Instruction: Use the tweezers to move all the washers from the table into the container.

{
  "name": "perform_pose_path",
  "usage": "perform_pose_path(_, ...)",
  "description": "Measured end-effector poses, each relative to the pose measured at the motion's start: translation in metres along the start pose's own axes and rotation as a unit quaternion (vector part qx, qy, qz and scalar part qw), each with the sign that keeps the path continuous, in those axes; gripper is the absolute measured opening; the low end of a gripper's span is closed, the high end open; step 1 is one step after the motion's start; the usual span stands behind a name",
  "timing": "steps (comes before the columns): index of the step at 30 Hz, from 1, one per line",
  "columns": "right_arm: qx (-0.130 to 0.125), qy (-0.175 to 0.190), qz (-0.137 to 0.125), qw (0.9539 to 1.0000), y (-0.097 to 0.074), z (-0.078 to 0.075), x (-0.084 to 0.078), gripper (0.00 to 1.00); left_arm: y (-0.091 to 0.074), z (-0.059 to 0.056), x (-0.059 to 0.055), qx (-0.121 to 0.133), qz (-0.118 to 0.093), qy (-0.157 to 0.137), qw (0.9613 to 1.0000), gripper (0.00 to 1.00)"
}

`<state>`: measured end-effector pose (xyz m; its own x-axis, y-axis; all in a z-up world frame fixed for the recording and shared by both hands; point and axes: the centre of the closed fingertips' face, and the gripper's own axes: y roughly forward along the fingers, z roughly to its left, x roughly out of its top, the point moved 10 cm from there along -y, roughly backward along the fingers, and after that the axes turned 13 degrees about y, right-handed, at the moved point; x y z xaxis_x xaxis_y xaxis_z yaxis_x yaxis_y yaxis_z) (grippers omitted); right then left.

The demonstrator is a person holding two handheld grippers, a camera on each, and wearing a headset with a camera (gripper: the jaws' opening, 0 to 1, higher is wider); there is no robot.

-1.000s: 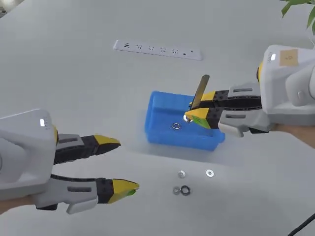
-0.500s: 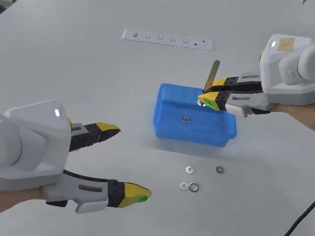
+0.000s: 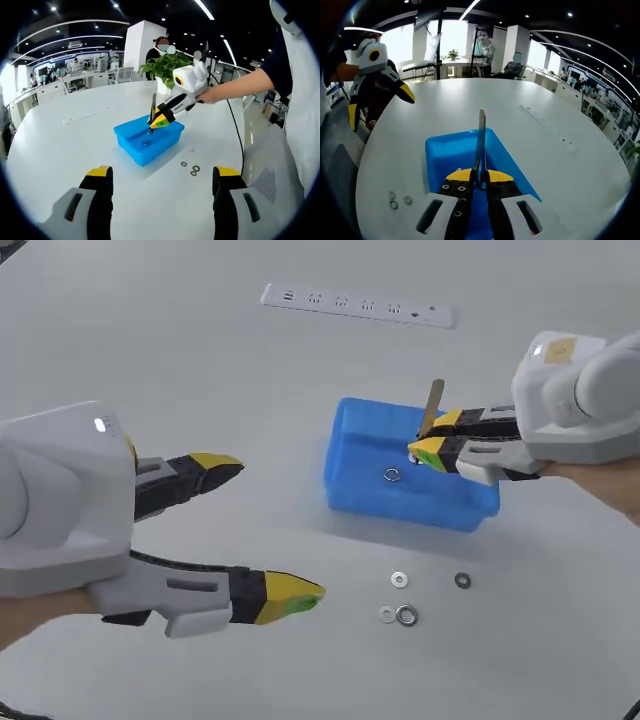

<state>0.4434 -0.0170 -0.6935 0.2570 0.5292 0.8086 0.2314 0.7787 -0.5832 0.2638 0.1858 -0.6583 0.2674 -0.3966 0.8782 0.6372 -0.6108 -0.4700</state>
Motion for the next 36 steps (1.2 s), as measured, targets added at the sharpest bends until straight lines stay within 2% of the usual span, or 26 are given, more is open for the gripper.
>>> perform_pose_path(10, -0.002, 0.006, 0.001, 1.0000, 0.005, 0.001, -0.008, 0.10, 0.004, 0.003, -0.005, -0.013, 0.013, 0.002, 0.9998, 0.87)
perform_pose_path(12, -0.002, 0.006, 0.002, 1.0000, 0.005, 0.001, -0.009, 0.10, 0.007, 0.005, -0.003, -0.015, 0.015, 0.003, 0.9998, 0.87)
perform_pose_path(17, -0.004, 0.004, 0.007, 1.0000, 0.005, -0.001, -0.017, 0.10, 0.010, 0.007, 0.005, -0.015, 0.002, 0.006, 0.9999, 0.87)
perform_pose_path(18, -0.003, 0.009, -0.004, 0.9999, 0.005, -0.001, -0.016, 0.10, 0.010, 0.007, 0.005, -0.015, 0.002, 0.006, 0.9999, 0.87)
perform_pose_path(23, -0.003, 0.014, -0.008, 0.9999, 0.005, -0.002, -0.017, 0.10, 0.015, 0.011, 0.010, -0.018, 0.000, 0.006, 0.9998, 0.87)
perform_pose_path(26, -0.002, 0.009, -0.009, 0.9999, 0.005, 0.000, -0.018, 0.11, 0.020, 0.015, 0.019, -0.019, -0.012, 0.010, 0.9997, 0.86)
perform_pose_path(29, -0.002, 0.010, -0.011, 0.9999, 0.005, 0.000, -0.018, 0.11, 0.028, 0.019, 0.033, -0.042, -0.051, 0.009, 0.9978, 0.84)
perform_pose_path(31, -0.001, 0.011, -0.013, 0.9999, 0.005, 0.000, -0.019, 0.11, 0.037, 0.025, 0.039, -0.049, -0.062, 0.010, 0.9968, 0.82)
perform_pose_path(34, -0.001, 0.014, -0.014, 0.9998, 0.005, -0.001, -0.020, 0.11, 0.054, 0.035, 0.047, -0.059, -0.062, 0.021, 0.9961, 0.75)
perform_pose_path(35, -0.002, 0.013, -0.014, 0.9998, 0.005, -0.001, -0.020, 0.11, 0.058, 0.038, 0.050, -0.058, -0.070, 0.025, 0.9956, 0.72)
perform_pose_path(36, -0.002, 0.012, -0.013, 0.9998, 0.004, -0.001, -0.020, 0.11, 0.066, 0.041, 0.056, -0.062, -0.102, 0.023, 0.9926, 0.70)
